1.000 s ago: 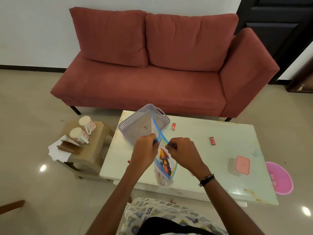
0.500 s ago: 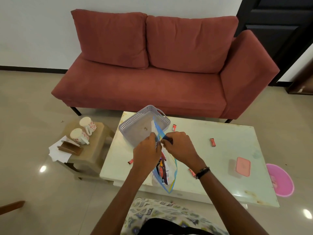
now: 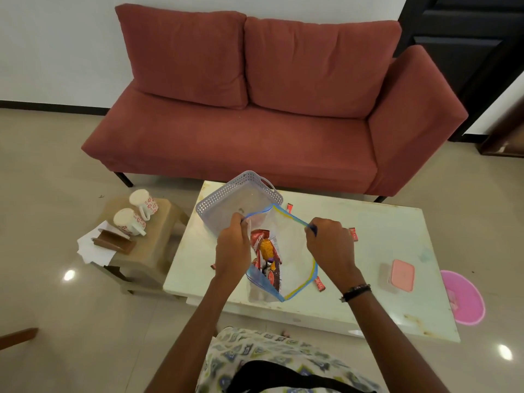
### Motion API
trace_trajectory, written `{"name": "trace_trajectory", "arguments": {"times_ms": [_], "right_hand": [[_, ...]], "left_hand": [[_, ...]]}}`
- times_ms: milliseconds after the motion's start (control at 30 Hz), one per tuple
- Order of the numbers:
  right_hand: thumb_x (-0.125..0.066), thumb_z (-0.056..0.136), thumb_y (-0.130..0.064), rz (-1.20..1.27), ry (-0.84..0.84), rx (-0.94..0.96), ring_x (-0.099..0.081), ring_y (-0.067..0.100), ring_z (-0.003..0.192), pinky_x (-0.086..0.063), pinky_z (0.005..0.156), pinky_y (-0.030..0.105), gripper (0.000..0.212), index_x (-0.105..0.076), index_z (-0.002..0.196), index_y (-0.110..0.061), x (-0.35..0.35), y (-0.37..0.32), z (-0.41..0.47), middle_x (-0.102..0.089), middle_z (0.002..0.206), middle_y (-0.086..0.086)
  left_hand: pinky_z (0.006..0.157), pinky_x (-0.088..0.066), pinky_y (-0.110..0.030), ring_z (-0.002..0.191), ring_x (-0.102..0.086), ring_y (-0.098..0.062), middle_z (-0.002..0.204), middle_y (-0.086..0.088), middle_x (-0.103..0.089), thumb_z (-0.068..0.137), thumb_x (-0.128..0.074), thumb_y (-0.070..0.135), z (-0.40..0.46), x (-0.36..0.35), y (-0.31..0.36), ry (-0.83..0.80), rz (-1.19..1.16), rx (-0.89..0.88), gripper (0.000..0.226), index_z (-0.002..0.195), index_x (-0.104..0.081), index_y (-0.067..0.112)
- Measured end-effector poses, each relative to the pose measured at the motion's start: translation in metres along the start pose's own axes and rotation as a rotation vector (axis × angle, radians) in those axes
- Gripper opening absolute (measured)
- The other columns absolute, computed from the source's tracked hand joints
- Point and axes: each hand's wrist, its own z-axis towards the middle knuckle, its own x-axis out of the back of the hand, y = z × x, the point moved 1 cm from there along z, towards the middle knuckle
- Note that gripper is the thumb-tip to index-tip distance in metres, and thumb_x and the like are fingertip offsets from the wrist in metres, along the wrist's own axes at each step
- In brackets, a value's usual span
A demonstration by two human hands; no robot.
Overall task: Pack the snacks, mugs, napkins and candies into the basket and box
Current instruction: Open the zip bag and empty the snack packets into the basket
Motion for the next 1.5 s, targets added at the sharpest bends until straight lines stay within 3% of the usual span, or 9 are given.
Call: {"name": "trace_trajectory", "arguments": {"times_ms": [200,367,500,600,833,933,1067,1167,1500], "right_hand": [[-0.069,0.078,-0.004,0.128,0.18,0.359,-0.057,0.028,0.08,-0.048,0.063,0.035,0.017,-0.058,0.09,-0.007,-0.005,-0.026,-0.03,-0.06,0.089,0.009],[-0.046,0.091,-0.011,-0.004,-0.403,0.277,-0.061,0.032,0.09,-0.042,0.066,0.032,0.02,-0.064,0.094,-0.002,-0.049,-0.039,-0.043,-0.067,0.099,0.016],[-0.051,0.092,-0.017,-0.112,-0.592,0.116,-0.06,0.034,0.105,-0.047,0.08,0.033,0.023,-0.058,0.106,0.0,-0.084,-0.038,-0.025,-0.063,0.114,0.021],[-0.059,0.084,-0.022,-0.024,-0.682,-0.01,-0.064,0.035,0.102,-0.05,0.083,0.034,0.016,-0.056,0.087,-0.006,-0.109,-0.038,-0.013,-0.068,0.106,0.02],[-0.06,0.085,-0.018,0.06,-0.556,-0.075,-0.06,0.034,0.09,-0.023,0.047,0.021,0.015,-0.057,0.076,-0.005,-0.136,-0.051,-0.006,-0.066,0.103,0.02],[-0.052,0.083,-0.008,0.004,-0.535,-0.014,-0.056,0.036,0.081,-0.032,0.055,0.025,0.037,-0.029,0.056,-0.017,-0.132,-0.065,0.01,-0.062,0.088,0.02],[-0.046,0.085,-0.005,-0.035,-0.472,0.075,-0.06,0.04,0.093,-0.043,0.07,0.034,0.011,-0.057,0.085,-0.007,-0.097,-0.098,0.04,-0.065,0.097,0.021],[-0.046,0.09,-0.009,0.031,-0.37,0.157,-0.061,0.037,0.1,-0.045,0.074,0.035,0.02,-0.059,0.105,-0.007,-0.068,-0.116,0.069,-0.067,0.108,0.018],[-0.052,0.092,-0.017,0.303,-0.103,0.246,-0.058,0.039,0.069,-0.05,0.061,0.041,0.005,-0.048,0.092,-0.013,-0.01,-0.151,0.171,-0.065,0.074,0.013]], "left_hand": [[0.061,-0.053,-0.029,0.07,-0.06,-0.021,0.087,-0.01,-0.063,0.099,-0.032,0.031,-0.001,-0.005,-0.002,0.0,-0.083,0.05,0.03,0.108,-0.05,0.009],[0.071,-0.059,-0.036,0.082,-0.065,-0.025,0.099,-0.011,-0.066,0.095,-0.03,0.039,-0.005,-0.002,-0.007,0.042,-0.099,0.077,0.036,0.11,-0.05,0.013],[0.066,-0.057,-0.036,0.079,-0.065,-0.027,0.097,-0.014,-0.067,0.089,-0.024,0.047,-0.012,0.001,-0.01,0.091,-0.11,0.088,0.049,0.111,-0.052,0.013],[0.05,-0.045,-0.014,0.062,-0.058,-0.018,0.085,-0.009,-0.066,0.097,-0.029,0.036,-0.013,0.003,-0.014,0.134,-0.137,0.097,0.037,0.108,-0.053,0.011],[0.046,-0.043,-0.005,0.058,-0.059,-0.007,0.078,-0.001,-0.062,0.098,-0.033,0.031,0.002,0.005,-0.02,0.127,-0.214,0.116,0.03,0.107,-0.052,0.01],[0.048,-0.042,-0.005,0.061,-0.058,-0.011,0.079,-0.004,-0.062,0.099,-0.035,0.028,0.024,0.007,-0.03,0.169,-0.205,0.137,0.027,0.103,-0.054,0.008],[0.056,-0.039,-0.011,0.071,-0.058,-0.021,0.087,-0.008,-0.063,0.1,-0.036,0.014,0.065,0.012,-0.044,0.244,-0.266,0.244,0.023,0.103,-0.055,0.002],[0.063,-0.037,-0.023,0.075,-0.054,-0.022,0.089,-0.014,-0.062,0.1,-0.035,0.013,0.1,0.013,-0.053,0.278,-0.355,0.364,0.025,0.101,-0.055,-0.002],[0.065,-0.039,-0.029,0.083,-0.056,-0.028,0.09,-0.017,-0.06,0.1,-0.034,0.012,0.21,-0.002,-0.083,0.344,-0.543,0.578,0.029,0.101,-0.055,-0.009]]}}
